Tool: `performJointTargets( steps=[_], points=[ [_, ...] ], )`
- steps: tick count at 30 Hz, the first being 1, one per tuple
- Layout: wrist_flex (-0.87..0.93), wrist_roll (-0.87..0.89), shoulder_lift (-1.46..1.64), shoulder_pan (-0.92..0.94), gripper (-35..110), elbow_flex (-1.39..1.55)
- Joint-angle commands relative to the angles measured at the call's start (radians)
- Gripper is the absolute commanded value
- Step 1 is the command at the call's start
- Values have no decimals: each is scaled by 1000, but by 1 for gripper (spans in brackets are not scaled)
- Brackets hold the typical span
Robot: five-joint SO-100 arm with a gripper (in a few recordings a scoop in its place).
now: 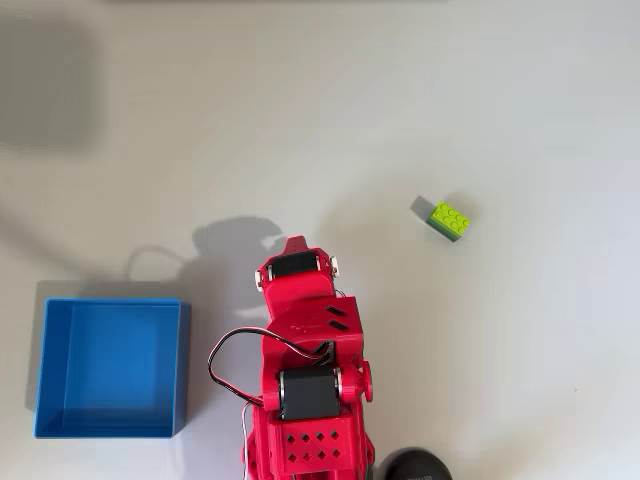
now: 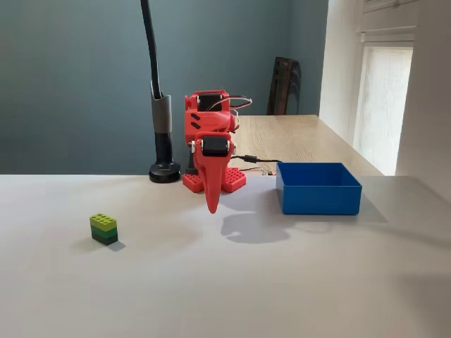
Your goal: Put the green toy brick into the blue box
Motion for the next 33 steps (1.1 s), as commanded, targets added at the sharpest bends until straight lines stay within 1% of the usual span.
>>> performJointTargets(
  steps=[1, 5, 10, 27, 33],
  points=[
    [-8, -9, 3, 0, 0, 12],
    [-8, -12, 3, 0, 0, 12],
    [-8, -58, 3, -32, 0, 12],
    [-11, -52, 3, -28, 0, 11],
    [-109, -14, -5, 52, 0, -21]
  ],
)
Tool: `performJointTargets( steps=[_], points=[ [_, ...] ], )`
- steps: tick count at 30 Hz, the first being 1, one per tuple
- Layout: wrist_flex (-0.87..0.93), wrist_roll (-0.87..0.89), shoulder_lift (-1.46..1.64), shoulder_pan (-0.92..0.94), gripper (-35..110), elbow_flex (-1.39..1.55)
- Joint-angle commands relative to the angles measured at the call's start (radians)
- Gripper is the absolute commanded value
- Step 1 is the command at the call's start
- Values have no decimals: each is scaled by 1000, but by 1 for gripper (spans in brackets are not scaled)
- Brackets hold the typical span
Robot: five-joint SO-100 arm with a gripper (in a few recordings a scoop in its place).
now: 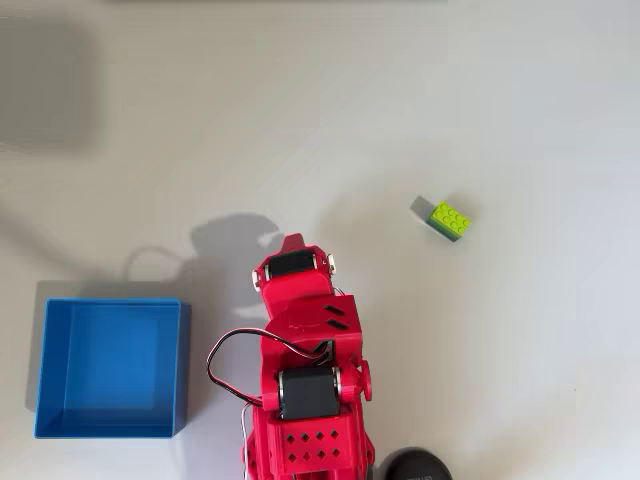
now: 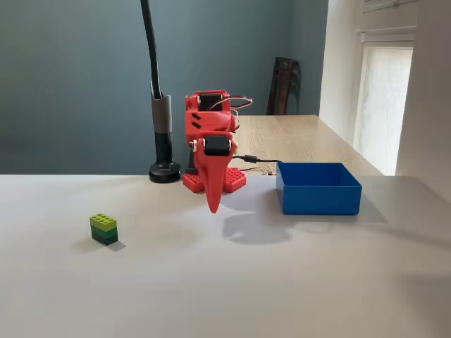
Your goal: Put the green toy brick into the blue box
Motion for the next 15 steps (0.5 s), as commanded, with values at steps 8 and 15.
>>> performJointTargets(
  steps=[8, 15],
  points=[
    [-109, 31, -118, 270, 9, -129],
    [-109, 58, -508, 434, 37, -368]
  ],
)
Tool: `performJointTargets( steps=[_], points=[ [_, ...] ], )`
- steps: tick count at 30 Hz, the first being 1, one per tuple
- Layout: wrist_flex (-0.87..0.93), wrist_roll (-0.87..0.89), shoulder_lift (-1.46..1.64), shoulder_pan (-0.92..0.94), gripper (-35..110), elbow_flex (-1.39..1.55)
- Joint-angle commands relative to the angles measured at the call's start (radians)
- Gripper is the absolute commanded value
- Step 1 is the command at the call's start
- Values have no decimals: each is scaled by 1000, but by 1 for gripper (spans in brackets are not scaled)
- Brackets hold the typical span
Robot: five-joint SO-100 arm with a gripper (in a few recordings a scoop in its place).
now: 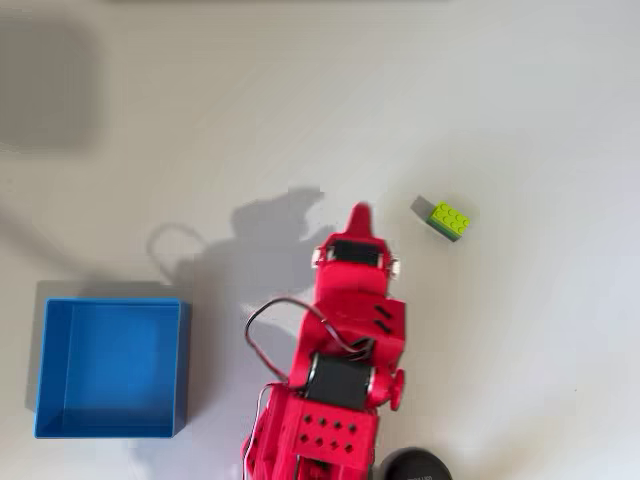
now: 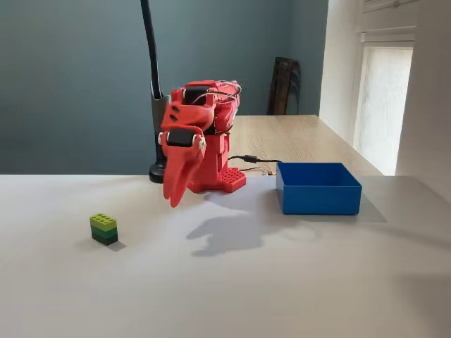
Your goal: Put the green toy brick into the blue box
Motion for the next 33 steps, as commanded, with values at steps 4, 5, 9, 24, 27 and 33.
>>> performJointTargets(
  steps=[4, 5, 9, 24, 27, 33],
  points=[
    [-15, 3, -367, 149, 45, -281],
    [-15, 8, -414, 166, 45, -316],
    [-15, 21, -589, 229, 45, -440],
    [-17, 74, -988, 337, 38, -696],
    [-32, 94, -1039, 333, 36, -729],
    [-52, 130, -1138, 324, 28, -792]
  ],
)
